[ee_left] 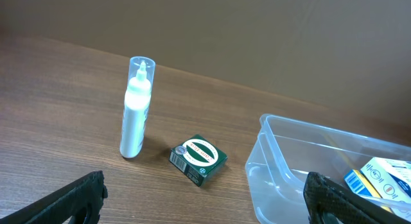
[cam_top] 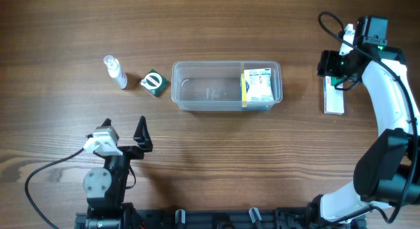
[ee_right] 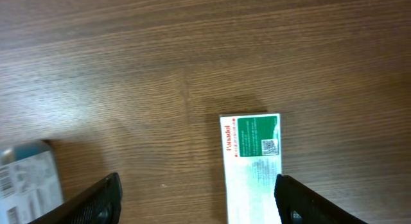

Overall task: Pack container
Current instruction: 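Close right gripper on the Panadol box and lift it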

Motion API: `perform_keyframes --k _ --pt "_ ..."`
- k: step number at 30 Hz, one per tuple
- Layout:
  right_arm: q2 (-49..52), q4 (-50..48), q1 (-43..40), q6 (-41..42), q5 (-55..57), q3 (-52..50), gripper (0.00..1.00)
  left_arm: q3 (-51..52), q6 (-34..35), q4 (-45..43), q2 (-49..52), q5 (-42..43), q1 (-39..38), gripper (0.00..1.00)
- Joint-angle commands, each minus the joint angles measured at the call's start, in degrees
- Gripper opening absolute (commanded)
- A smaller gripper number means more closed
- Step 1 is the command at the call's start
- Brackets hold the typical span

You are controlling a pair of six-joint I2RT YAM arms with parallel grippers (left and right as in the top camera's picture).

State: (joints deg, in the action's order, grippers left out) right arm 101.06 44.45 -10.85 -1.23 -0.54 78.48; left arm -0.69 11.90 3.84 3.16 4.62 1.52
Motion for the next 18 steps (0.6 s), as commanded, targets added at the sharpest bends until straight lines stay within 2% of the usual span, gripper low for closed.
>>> perform_keyframes --k 1,7,18 --pt "4.09 -0.46 -1.20 -1.88 2.73 0.79 0.80 0.35 0.50 0.07 0.02 0.72 0.37 1.00" --pt "8.59 -0.92 -3.78 -3.41 2.69 0.79 0.86 0.35 0.50 0.04 0.02 0.72 0.37 1.00" --pt "13.03 -1.66 -5.51 -7.76 -0.33 0.74 0.86 0.35 0.50 0.07 0.02 0.70 0.37 1.00"
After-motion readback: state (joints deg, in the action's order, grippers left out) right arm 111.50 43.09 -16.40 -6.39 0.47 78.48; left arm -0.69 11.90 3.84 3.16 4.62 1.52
